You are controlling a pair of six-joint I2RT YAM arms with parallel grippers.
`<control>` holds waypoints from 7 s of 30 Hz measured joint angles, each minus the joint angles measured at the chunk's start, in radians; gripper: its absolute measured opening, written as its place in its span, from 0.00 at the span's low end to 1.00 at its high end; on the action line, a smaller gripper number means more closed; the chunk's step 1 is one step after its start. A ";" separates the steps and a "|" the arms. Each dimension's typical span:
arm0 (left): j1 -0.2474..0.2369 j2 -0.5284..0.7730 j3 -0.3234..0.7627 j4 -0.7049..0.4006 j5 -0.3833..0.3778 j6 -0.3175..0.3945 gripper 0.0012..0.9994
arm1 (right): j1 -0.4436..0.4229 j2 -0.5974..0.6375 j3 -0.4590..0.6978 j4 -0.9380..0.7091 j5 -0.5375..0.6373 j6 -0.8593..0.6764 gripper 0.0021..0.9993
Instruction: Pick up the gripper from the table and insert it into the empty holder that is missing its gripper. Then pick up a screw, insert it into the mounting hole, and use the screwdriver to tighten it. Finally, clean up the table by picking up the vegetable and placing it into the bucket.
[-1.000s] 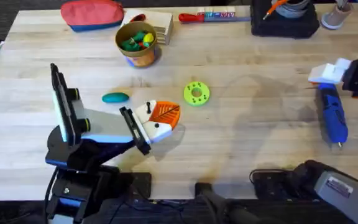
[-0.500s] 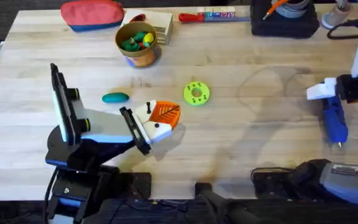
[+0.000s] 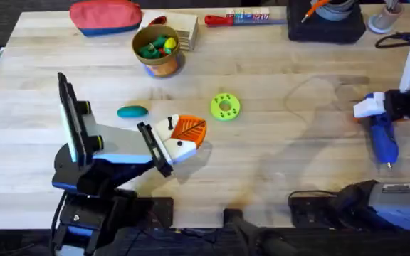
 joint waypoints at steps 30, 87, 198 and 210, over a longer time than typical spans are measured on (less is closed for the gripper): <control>0.000 0.000 0.000 0.000 0.000 0.000 0.01 | 0.004 -0.229 0.000 0.055 -0.134 0.075 0.00; 0.000 0.000 0.000 0.000 0.000 0.003 0.00 | 1.482 -0.519 -0.161 1.192 -0.472 0.510 0.00; 0.000 0.000 0.000 0.000 0.000 0.003 0.00 | 1.496 -0.412 -0.161 1.234 -0.490 0.453 0.00; 0.000 0.000 0.000 0.000 0.000 0.003 0.00 | 1.489 -0.410 -0.161 1.241 -0.491 0.428 0.00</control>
